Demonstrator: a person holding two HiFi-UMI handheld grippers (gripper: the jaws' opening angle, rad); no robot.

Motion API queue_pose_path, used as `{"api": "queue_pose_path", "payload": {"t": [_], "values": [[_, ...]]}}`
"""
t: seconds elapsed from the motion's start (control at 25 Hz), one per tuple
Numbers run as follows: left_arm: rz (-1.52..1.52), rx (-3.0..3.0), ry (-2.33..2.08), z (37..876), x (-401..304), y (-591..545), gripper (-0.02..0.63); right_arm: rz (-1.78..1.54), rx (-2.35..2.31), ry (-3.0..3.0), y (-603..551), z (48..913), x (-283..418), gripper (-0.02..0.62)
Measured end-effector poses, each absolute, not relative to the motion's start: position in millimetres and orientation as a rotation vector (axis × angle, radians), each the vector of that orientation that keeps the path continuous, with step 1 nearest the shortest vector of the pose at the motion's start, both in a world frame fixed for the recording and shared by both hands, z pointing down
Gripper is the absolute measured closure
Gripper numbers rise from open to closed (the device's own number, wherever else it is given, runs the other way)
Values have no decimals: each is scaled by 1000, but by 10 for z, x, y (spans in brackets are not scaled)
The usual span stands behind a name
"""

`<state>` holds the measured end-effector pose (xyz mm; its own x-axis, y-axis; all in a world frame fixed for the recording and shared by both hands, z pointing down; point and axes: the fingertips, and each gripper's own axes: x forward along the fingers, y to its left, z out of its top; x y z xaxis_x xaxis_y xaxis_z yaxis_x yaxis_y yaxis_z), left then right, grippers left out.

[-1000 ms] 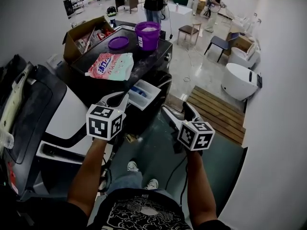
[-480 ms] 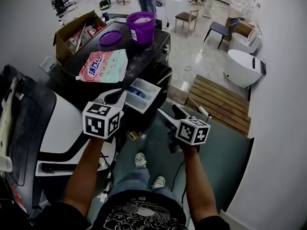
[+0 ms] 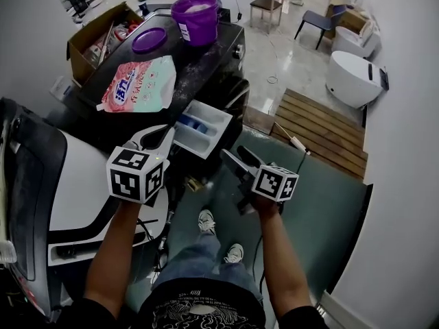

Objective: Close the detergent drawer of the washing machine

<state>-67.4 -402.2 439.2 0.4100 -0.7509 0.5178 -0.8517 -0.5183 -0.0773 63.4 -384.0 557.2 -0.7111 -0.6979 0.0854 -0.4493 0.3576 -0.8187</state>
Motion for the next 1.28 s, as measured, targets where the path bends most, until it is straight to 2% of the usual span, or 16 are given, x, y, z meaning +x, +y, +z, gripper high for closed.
{"api": "queue_pose_path", "payload": {"t": [0.28,0.64,1.28], "values": [[739,2462,-1411,4464,-672,-3995,606,-1356,-890,2226,-3939,5711,567,225],[749,2453,-1425,4505,-705,-4018,606,-1427,-617,2051,-3963,5721,451,218],[719,2434,-1474,4412,-843,-4110,606,-1477,-593,1942,-4126,5725,326,235]]}}
